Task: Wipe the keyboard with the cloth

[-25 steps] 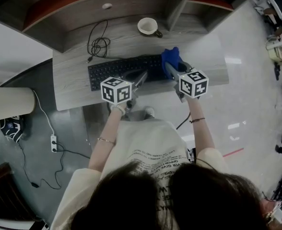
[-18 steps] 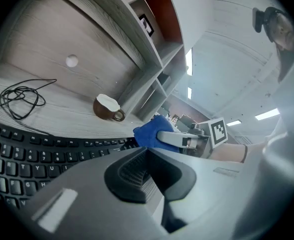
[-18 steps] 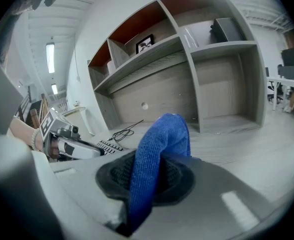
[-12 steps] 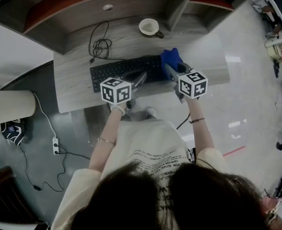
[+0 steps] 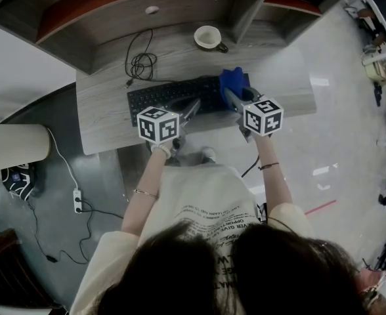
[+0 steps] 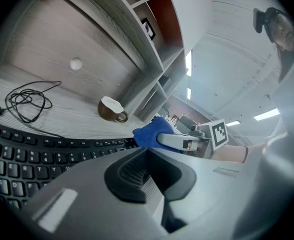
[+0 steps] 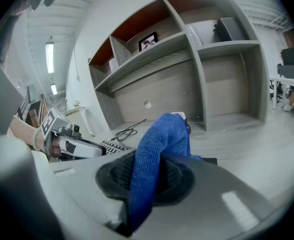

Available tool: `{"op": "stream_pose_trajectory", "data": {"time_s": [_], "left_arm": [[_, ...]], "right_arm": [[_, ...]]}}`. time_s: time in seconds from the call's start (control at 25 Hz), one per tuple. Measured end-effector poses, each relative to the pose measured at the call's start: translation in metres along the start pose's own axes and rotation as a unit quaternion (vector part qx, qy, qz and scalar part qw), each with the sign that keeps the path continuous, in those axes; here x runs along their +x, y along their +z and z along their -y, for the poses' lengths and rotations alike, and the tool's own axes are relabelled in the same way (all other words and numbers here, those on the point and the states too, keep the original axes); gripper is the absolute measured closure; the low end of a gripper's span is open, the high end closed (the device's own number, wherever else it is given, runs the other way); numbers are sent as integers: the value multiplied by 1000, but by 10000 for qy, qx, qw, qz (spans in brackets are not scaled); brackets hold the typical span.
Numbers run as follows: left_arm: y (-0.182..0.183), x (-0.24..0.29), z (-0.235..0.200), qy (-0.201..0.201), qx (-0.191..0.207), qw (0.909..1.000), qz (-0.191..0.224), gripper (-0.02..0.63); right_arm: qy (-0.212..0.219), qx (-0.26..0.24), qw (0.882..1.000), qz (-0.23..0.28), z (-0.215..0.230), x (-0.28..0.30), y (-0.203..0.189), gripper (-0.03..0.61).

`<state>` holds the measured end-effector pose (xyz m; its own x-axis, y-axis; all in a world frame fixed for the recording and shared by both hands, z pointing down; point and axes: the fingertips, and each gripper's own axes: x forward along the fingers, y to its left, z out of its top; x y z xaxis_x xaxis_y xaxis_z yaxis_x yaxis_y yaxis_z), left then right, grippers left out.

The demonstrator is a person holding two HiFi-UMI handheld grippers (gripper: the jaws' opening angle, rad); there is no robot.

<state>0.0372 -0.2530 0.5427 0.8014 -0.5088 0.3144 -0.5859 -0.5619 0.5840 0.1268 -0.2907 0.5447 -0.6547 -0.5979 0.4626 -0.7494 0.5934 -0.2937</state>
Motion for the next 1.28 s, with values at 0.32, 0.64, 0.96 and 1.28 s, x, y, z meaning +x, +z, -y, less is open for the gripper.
{"op": "stream_pose_trajectory", "data": {"time_s": [0.32,0.64,0.96,1.28], "left_arm": [[3,-14,-7,6,10,10000,9,617],[2,-26,-17,8,12,10000,-27,617],[2,-34,-24,-1,10,10000,-43,615],[2,-44,-31,2,27,10000,-64,617]], "right_arm": [[-18,26,10000,-11,-11,8,0,520],[-30,53,10000,1,-22,18,0,520],[-61,75,10000,5,-32,25,-1,520],[-87,113,9999,30,-39,30,-3,520]]}}
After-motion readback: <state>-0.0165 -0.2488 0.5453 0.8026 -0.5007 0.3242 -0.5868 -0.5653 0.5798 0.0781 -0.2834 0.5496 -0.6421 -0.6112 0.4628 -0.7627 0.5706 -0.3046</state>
